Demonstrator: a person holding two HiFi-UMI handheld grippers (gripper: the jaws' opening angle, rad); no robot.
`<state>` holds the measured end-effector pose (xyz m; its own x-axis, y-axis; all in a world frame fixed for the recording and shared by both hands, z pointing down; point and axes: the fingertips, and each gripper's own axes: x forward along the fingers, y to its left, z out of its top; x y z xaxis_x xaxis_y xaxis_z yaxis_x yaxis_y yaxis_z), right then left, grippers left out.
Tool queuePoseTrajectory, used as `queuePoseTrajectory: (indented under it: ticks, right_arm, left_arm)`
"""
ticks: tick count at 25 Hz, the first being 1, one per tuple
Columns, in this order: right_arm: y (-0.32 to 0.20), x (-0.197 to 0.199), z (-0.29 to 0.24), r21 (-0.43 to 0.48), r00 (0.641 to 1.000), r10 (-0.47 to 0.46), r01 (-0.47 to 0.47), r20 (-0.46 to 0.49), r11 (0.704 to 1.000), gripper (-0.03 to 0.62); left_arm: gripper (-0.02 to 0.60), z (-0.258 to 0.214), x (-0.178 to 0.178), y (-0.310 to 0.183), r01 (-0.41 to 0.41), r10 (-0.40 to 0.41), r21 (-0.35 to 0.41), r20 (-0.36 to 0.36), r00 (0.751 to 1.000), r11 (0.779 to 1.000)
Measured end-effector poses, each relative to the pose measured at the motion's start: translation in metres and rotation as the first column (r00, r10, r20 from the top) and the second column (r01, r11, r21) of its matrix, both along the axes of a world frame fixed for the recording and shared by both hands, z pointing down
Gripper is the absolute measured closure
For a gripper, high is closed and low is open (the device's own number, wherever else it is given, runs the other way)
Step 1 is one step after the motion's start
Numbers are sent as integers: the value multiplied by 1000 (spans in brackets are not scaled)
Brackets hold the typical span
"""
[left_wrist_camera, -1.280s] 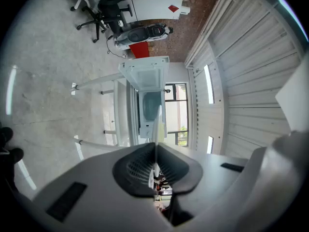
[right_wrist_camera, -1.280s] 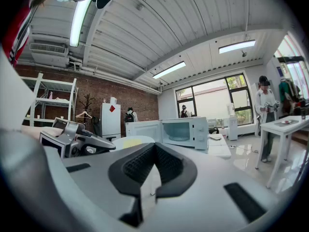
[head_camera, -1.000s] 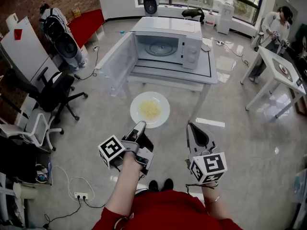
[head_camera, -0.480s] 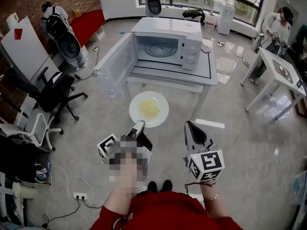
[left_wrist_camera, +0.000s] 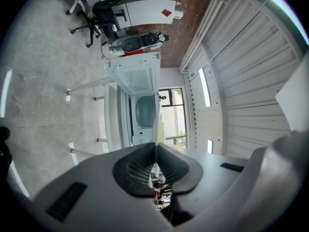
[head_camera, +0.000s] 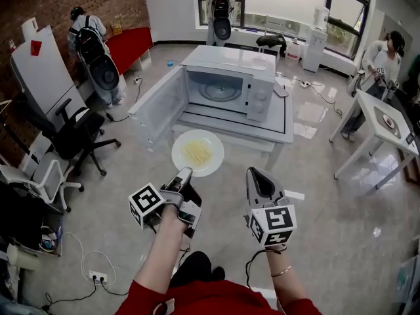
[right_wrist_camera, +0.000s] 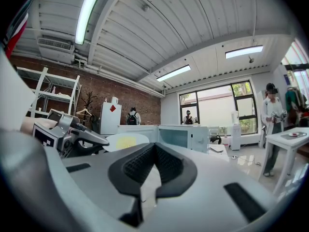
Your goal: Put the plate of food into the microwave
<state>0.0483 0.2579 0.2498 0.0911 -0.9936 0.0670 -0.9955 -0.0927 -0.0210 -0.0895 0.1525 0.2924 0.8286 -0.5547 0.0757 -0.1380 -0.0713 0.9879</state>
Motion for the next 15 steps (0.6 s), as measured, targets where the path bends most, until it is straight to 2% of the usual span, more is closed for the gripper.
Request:
queuePoseTrajectory:
  ticks: [8, 15]
  right_arm:
    - [-37, 24, 10, -24, 1000, 8, -8, 11, 1000, 580]
    - [-103, 46, 26, -55, 1000, 21, -21, -2, 998, 580]
  left_arm:
    - [558, 1, 32, -33, -4, 4, -20, -17, 1000, 1000]
    - [558, 16, 67, -101, -29, 28, -35, -48, 998, 999]
